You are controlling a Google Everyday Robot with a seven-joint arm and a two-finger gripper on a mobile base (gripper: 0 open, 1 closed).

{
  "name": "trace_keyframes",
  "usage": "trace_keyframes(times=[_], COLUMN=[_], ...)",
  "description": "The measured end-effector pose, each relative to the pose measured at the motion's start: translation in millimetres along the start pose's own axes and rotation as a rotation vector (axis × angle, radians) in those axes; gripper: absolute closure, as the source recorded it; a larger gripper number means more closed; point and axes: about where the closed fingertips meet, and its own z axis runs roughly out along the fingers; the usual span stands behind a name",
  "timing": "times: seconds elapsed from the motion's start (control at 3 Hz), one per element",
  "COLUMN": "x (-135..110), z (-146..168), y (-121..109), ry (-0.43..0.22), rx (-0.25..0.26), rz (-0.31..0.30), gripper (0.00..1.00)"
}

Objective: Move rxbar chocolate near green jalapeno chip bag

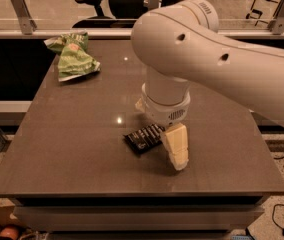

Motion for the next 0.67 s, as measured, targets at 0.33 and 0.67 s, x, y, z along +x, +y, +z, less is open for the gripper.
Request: trace_keyframes(times=[0.33, 0.67], x=[-2.8, -2.8], z=[4.9, 4.5], y=[1.6, 2.0], ry=[-0.010, -0.009], rx=[-0.009, -0.007], rz=[-0.007, -0.007], gripper=[0.18, 0.42])
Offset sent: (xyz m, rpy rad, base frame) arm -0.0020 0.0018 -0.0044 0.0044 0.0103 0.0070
